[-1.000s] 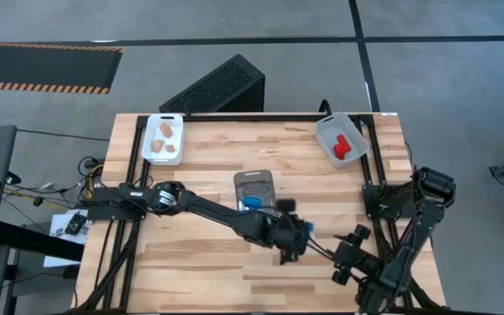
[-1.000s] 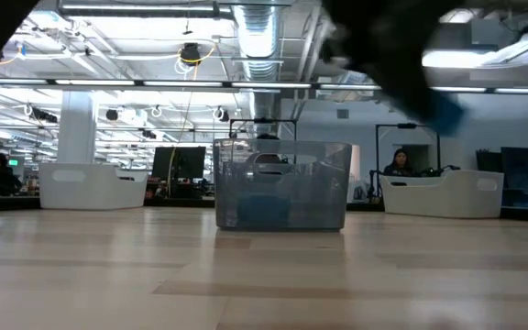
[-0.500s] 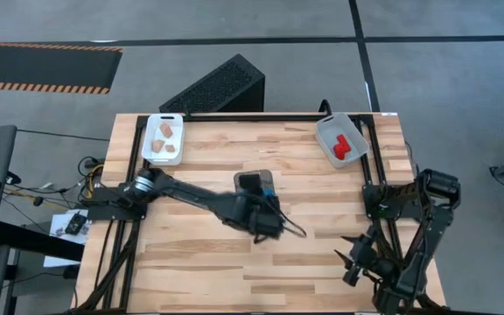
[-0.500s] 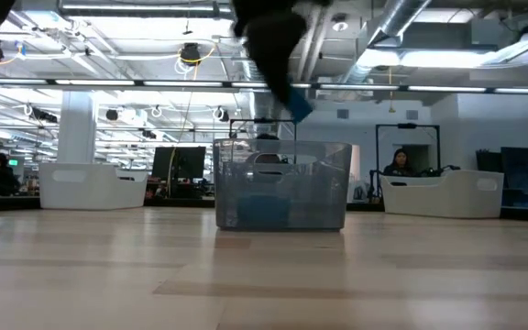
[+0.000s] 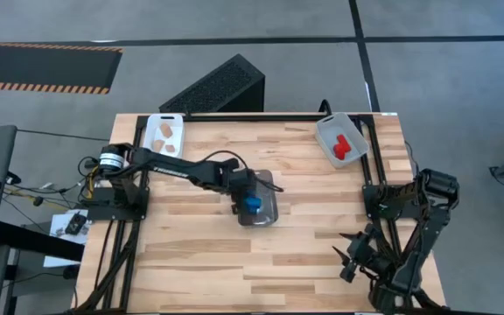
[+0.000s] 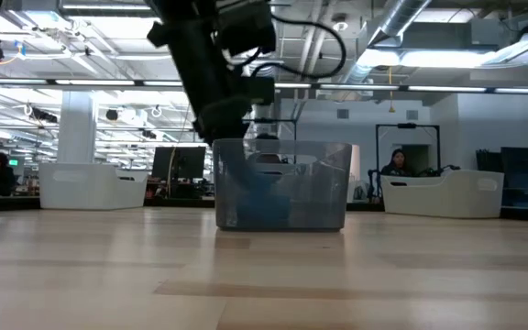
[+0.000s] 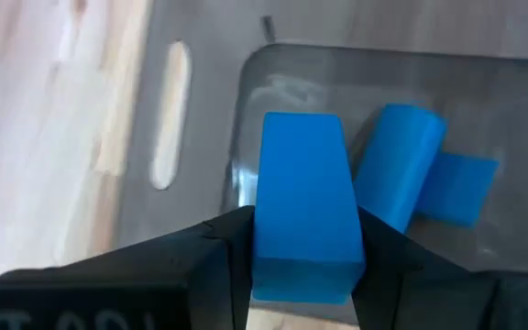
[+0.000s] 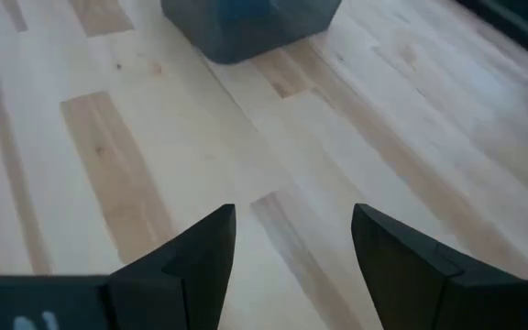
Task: Sort & place blocks by color
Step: Put the blue block into the black bin, then return to Home Position
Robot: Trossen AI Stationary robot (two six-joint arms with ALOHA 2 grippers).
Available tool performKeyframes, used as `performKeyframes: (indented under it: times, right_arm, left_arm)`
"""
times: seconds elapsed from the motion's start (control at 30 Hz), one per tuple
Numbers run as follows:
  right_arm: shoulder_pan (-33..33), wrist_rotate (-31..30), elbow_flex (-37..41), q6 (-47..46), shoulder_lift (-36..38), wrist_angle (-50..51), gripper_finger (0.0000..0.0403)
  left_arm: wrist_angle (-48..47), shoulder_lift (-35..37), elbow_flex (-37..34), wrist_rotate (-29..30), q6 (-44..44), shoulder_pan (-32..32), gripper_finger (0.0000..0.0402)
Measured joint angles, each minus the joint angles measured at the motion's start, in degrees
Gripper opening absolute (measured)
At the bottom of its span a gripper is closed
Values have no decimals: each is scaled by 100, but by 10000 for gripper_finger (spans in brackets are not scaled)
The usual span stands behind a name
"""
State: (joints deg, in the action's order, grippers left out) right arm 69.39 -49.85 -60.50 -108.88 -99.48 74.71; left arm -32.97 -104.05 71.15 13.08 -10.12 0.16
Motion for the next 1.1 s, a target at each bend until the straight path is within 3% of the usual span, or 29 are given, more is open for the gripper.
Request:
performKeyframes:
  times: [0.2, 0.5, 0.67, 0.93, 1.1]
  right_arm:
    - [-649, -358, 0, 929, 0, -10, 243]
    - [-1713, -634, 3, 2268, 136, -193, 243]
    - [-1862, -629, 3, 2817, 302, -515, 243]
    - [-1843, -842, 29, 2845, 673, -658, 243]
    - [-2015, -1194, 1011, 3049, 1198, -2074, 243]
  left_arm:
    - [752, -16, -331, -275, 191, 77, 117]
    - [1198, -14, -513, -304, 401, 64, 169]
    - [1683, -14, -741, -338, 498, 86, 177]
    - [1869, 6, -762, -370, 500, 69, 177]
    - [2193, 128, -766, -219, 520, -20, 177]
